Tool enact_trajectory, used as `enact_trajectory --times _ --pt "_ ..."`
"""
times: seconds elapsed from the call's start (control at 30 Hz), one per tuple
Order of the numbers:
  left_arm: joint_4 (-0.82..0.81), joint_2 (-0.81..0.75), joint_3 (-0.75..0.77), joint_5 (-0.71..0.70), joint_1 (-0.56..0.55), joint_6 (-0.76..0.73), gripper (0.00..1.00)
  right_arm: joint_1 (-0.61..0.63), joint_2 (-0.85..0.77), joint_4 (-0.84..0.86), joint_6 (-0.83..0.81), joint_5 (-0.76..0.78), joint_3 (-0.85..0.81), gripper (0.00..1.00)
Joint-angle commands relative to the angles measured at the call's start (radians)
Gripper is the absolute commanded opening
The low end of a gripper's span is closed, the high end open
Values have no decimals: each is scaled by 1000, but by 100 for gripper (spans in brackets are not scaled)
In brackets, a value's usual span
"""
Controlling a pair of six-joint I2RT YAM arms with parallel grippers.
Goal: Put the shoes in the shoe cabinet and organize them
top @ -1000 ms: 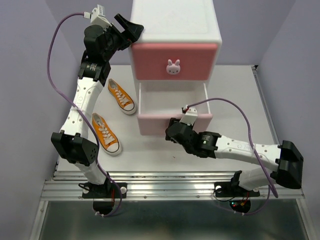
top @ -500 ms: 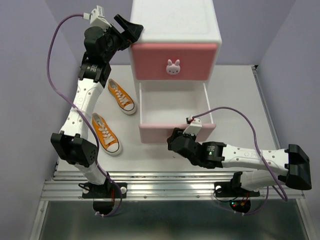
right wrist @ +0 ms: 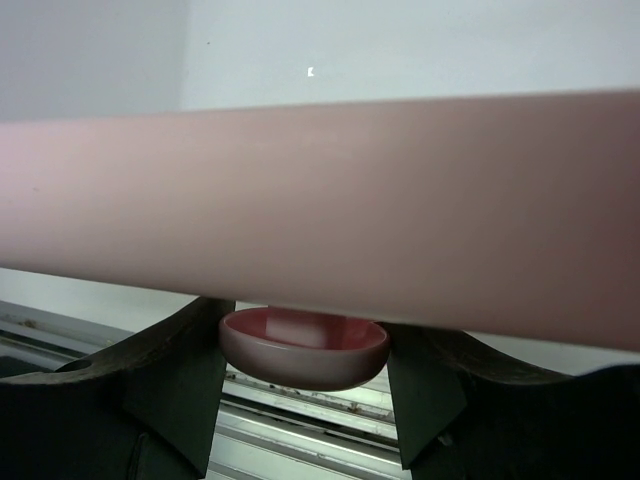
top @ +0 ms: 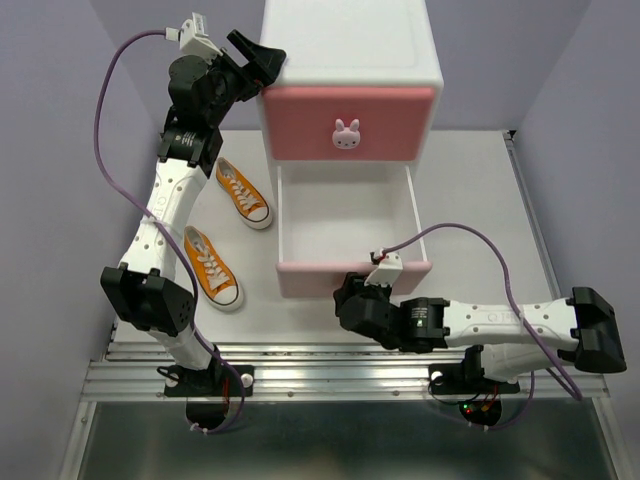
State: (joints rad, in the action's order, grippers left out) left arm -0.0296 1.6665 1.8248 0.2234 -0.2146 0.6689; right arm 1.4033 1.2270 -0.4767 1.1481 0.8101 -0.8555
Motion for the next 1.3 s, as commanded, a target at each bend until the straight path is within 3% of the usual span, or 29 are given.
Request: enact_trajectory --times 0.0,0.1,0.13,0.17,0.2,0.3,0.47,0.67,0.9,1.13,1.2,1.27 --pt "359 105 -107 -50 17 -154 98 63 34 -160 15 -183 -3 35" --pt "364 105 -102 -50 17 -153 98 63 35 -174 4 -164 -31 42" --pt "364 107 -101 -52 17 -152 98 63 35 -181 7 -163 -36 59" --pt "364 107 -99 -52 17 -152 98 63 34 -187 10 -163 -39 69" --pt "365 107 -99 -52 17 -150 98 63 32 -206 16 -163 -42 73" --pt "369 105 -99 -52 17 -149 98 63 23 -249 42 -169 -51 100" --pt "372 104 -101 -55 17 -149 98 63 -3 -306 41 -230 -48 100" --pt "369 108 -104 -53 18 -155 98 85 -125 -307 -83 -246 -54 100" --pt "378 111 -104 -44 23 -144 98 85 -185 -387 -281 -273 -299 100" --pt "418 108 -65 -47 32 -135 98 85 -112 -481 -278 -34 -618 100" --pt "430 105 -52 -47 37 -131 98 57 -75 -490 -277 30 -684 100" --pt "438 101 -33 -48 38 -123 98 -67 -35 -493 -329 -29 -733 100"
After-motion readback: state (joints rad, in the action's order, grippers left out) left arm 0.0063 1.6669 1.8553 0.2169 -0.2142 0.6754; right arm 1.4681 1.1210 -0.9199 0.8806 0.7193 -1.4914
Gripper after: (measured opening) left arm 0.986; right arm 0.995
